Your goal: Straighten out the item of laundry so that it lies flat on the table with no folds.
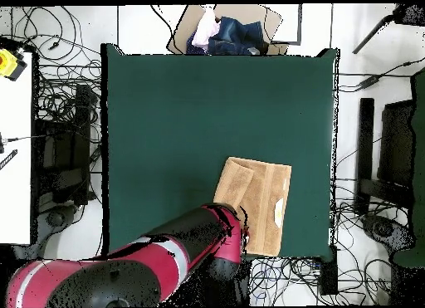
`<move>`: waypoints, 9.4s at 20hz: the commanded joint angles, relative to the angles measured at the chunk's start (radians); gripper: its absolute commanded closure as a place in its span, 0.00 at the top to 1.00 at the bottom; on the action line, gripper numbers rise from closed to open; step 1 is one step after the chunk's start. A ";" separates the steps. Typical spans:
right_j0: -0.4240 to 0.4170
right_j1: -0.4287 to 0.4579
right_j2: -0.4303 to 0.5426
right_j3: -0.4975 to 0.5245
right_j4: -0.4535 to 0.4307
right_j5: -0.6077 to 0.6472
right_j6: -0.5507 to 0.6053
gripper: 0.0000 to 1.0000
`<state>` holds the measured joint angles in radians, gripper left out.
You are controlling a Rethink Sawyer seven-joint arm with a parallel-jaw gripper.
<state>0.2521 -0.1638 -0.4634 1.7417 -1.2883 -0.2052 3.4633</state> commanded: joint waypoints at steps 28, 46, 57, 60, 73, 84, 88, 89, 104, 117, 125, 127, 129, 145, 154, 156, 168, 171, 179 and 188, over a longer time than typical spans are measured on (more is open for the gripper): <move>-0.341 -0.218 0.662 0.148 0.071 0.379 -0.259 1.00; -0.449 -0.233 0.807 0.173 0.100 0.523 -0.312 1.00; -0.409 -0.233 0.767 0.169 0.019 0.475 -0.216 1.00; -0.425 -0.242 0.774 0.184 0.014 0.465 -0.223 1.00; -0.516 -0.324 0.891 0.267 0.156 0.596 -0.348 1.00; -0.494 -0.337 0.936 0.253 0.233 0.675 -0.355 1.00; -0.458 -0.330 0.912 0.242 0.224 0.655 -0.332 1.00; -0.452 -0.329 0.908 0.240 0.224 0.650 -0.329 1.00; -0.413 -0.302 0.876 0.209 0.216 0.628 -0.303 1.00; -0.409 -0.288 0.803 0.225 0.097 0.559 -0.271 1.00; -0.460 -0.268 0.736 0.086 -0.038 0.565 -0.284 1.00; -0.490 -0.256 0.750 0.066 -0.031 0.568 -0.340 1.00; -0.518 -0.245 0.765 0.048 -0.026 0.579 -0.402 1.00; -0.562 -0.158 0.852 -0.154 0.125 0.736 -0.700 1.00; -0.581 -0.118 0.894 -0.256 0.210 0.796 -0.850 1.00; -0.574 -0.109 0.898 -0.277 0.211 0.802 -0.873 1.00; -0.528 -0.050 0.926 -0.408 0.176 0.820 -0.947 1.00; -0.506 -0.043 0.923 -0.434 0.168 0.840 -0.929 1.00; -0.503 -0.042 0.953 -0.446 0.139 0.843 -0.913 1.00; -0.554 -0.064 1.008 -0.416 0.178 0.895 -0.984 1.00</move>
<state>-0.2345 -0.3058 0.4987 1.6791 -0.8837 1.1630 2.5647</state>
